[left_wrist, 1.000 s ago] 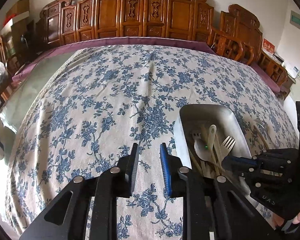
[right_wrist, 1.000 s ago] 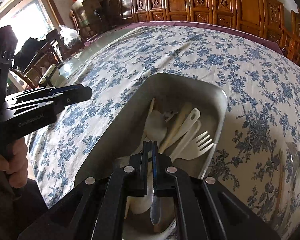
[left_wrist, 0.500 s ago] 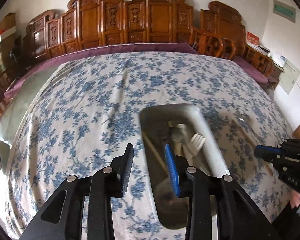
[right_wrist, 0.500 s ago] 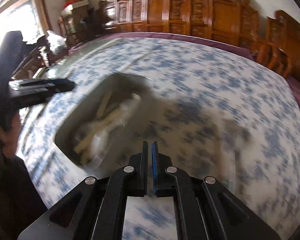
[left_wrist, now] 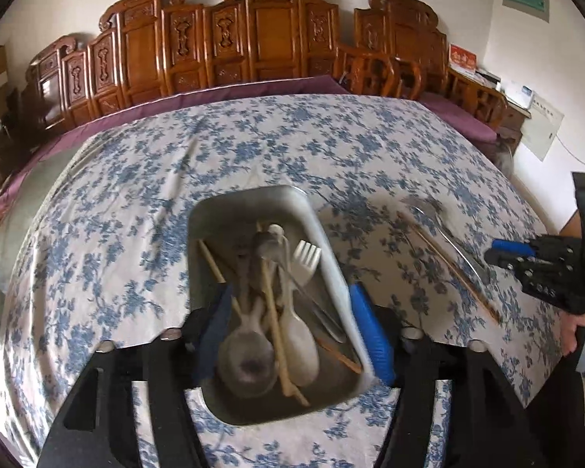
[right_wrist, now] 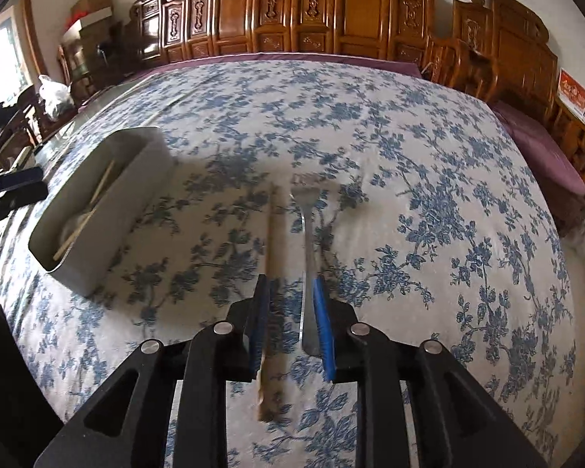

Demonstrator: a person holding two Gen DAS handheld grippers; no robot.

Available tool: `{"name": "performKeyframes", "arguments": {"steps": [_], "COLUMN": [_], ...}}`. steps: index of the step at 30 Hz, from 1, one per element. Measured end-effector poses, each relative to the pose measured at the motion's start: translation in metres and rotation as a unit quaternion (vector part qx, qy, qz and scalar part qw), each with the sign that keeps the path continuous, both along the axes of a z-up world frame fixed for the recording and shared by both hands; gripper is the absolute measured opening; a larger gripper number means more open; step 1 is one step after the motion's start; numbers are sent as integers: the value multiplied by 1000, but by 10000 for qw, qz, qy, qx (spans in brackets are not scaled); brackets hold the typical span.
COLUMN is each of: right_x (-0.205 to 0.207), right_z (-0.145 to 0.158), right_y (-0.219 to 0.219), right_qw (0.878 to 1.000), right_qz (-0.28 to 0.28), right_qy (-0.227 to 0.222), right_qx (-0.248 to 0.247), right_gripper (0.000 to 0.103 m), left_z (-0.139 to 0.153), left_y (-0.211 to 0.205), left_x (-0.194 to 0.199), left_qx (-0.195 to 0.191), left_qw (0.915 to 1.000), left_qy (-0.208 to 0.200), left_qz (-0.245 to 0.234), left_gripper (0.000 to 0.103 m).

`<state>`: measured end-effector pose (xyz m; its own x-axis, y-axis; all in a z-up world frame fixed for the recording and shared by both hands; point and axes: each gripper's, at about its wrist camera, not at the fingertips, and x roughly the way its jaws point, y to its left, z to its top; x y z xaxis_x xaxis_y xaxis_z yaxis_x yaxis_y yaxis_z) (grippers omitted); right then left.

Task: Organize utensils
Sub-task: 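Grasp the steel fork with the right tool while the left tool returns over the table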

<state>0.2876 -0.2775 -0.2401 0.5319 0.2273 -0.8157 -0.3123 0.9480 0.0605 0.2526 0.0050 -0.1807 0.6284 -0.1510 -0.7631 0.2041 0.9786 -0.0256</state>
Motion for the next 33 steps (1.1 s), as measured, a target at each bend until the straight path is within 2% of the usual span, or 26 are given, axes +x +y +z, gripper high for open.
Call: {"name": "performKeyframes", "arguments": {"steps": [8,14,19,22,23,24,28,33], "right_x": [35,66,85,85,85,84,71,33], "right_z": [-12,-19,-32,-34,-32,-31,-25,-11], "right_y": [7,16,22,23,21,19,0,-34], "right_qw": [9998,9994,9978,9967,9965,9963,9969,9982], "right_qz": [106,198,285,380,388,427,346,216], "right_qy": [151,216,447,486,525,572,660,513], "right_qx": [-85,-189,-410,-531,-522,-487,-269,-215], "right_gripper": [26,26,26,25,21,9,8,8], "left_z": [-3,-6,-8,-7,-7,-6,-7,-11], "left_y": [-22,-41,-54,-62,-65,-67,-83,-107], "left_x": [-2,0,1,1,1,1,0,-4], "left_qx": [-107,-36,29,44,43,36,23,10], "left_qw": [9998,9997,9995,9994,9994,9994,9990,9983], "left_qy": [46,87,126,126,125,130,184,221], "left_qz": [-137,-231,-275,-305,-312,-325,-401,-538], "left_gripper": [80,81,81,81,81,81,81,81]}}
